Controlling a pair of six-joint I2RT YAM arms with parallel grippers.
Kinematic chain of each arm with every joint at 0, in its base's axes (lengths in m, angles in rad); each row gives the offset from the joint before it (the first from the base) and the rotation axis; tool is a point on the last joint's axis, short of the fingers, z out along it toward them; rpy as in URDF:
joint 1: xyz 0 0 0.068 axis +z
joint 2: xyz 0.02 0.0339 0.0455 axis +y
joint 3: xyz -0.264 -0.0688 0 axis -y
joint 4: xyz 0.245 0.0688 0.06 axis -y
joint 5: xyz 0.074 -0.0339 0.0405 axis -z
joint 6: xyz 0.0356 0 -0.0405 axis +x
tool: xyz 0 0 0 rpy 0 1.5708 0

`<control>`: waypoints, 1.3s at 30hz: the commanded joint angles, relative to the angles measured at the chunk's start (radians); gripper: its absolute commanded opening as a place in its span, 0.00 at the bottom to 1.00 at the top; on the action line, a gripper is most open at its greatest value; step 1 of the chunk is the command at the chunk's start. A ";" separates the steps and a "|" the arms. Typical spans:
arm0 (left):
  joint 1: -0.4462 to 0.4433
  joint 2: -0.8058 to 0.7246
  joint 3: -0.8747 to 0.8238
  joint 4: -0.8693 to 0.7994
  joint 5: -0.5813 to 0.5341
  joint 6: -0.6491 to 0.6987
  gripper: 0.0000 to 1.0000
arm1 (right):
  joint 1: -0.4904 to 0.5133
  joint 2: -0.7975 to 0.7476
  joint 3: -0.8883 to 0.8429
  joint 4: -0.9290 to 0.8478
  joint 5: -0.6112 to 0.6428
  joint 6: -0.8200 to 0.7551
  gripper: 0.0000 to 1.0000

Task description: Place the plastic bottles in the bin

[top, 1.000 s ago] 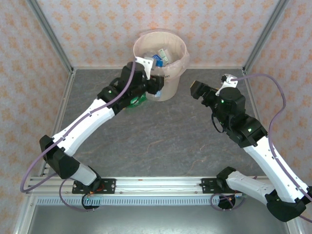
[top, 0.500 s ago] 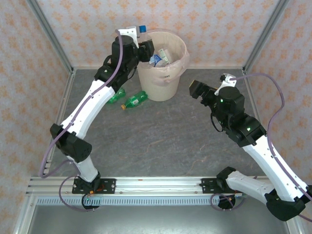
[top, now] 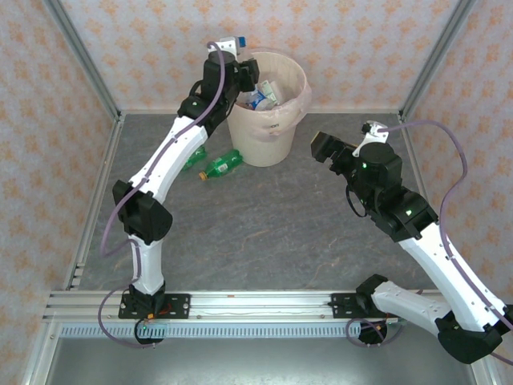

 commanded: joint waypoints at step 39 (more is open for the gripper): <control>0.078 0.059 0.091 -0.022 0.221 0.042 0.99 | 0.004 0.029 -0.007 0.031 0.009 0.005 1.00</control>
